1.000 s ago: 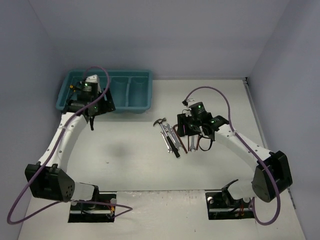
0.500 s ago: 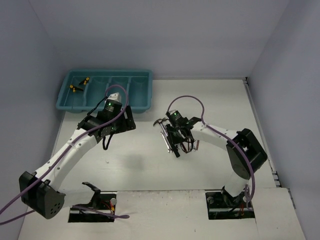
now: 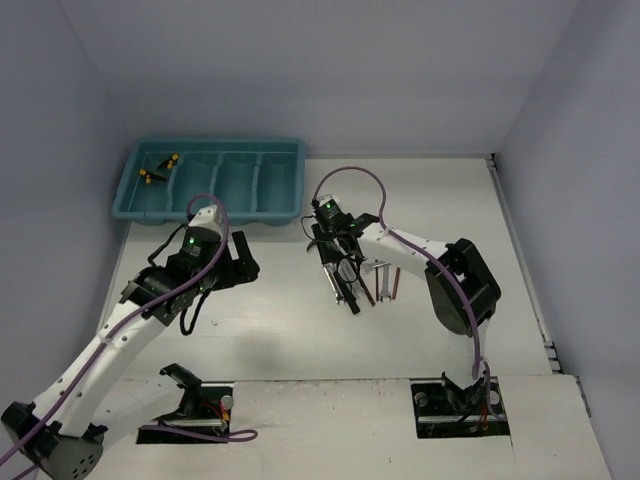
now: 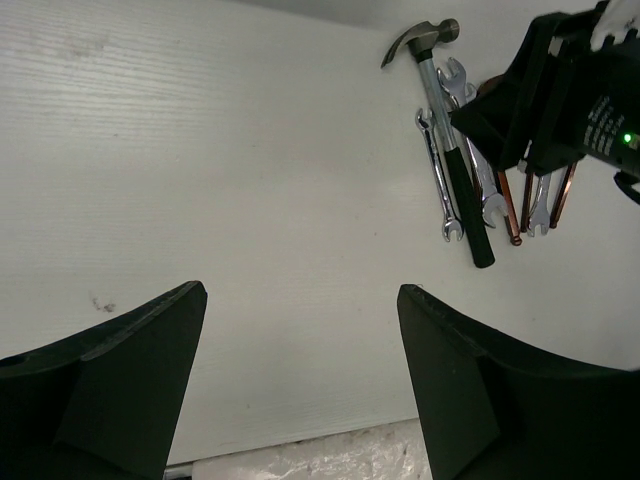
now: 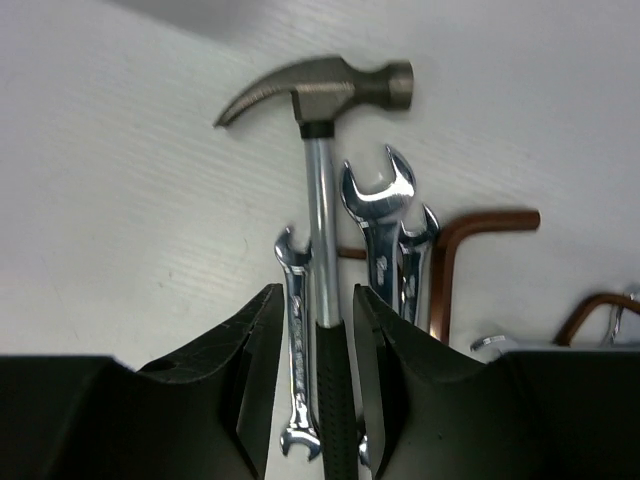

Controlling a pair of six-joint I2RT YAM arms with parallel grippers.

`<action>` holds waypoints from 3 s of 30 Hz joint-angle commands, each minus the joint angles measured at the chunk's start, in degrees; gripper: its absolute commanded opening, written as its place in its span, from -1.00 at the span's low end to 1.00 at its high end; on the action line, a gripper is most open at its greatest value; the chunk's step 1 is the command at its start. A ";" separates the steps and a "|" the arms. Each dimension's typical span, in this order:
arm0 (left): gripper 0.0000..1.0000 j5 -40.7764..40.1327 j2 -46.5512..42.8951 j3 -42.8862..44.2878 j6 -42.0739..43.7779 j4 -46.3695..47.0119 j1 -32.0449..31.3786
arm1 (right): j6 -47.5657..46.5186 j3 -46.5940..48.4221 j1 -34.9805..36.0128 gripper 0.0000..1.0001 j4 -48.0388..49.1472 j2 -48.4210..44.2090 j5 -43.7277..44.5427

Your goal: Sort the tools into containers

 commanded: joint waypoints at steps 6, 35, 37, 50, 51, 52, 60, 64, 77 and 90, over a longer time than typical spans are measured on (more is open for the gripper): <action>0.56 -5.89 -7.08 -0.06 0.28 -5.98 -0.21 | -2.49 10.57 0.56 -0.39 0.74 8.65 3.25; 0.56 -10.69 -9.41 3.31 2.98 -9.80 -0.21 | -1.85 10.97 1.46 -1.00 0.73 1.64 4.78; 0.56 -11.04 -8.46 4.37 3.59 -9.70 -0.21 | -1.67 10.66 1.56 -1.00 0.69 -1.31 4.40; 0.57 -14.45 -8.54 9.83 8.86 -9.96 -0.11 | 6.28 33.19 -0.71 -1.00 0.74 1.33 -2.67; 0.57 -14.59 -8.74 9.90 9.00 -9.96 -0.05 | 7.27 37.57 -1.24 -1.00 0.74 4.05 -3.67; 0.57 -14.68 -8.85 9.91 9.02 -9.96 -0.11 | 8.03 40.52 -1.63 -1.00 0.74 5.91 -3.84; 0.58 -14.59 -8.73 9.65 8.63 -9.87 0.01 | 14.77 65.11 -5.09 -1.00 3.25 26.72 -9.30; 0.58 -13.88 -8.21 9.81 8.55 -10.05 0.14 | 18.60 67.87 -6.57 -1.00 9.91 32.91 -10.71; 0.58 -12.03 -7.72 10.04 7.67 -10.05 0.23 | 20.39 67.24 -8.28 -0.91 21.15 41.15 -8.72; 0.58 -10.48 -7.94 9.56 5.24 -10.62 0.19 | 24.54 66.19 -8.06 -0.32 28.08 42.43 -5.42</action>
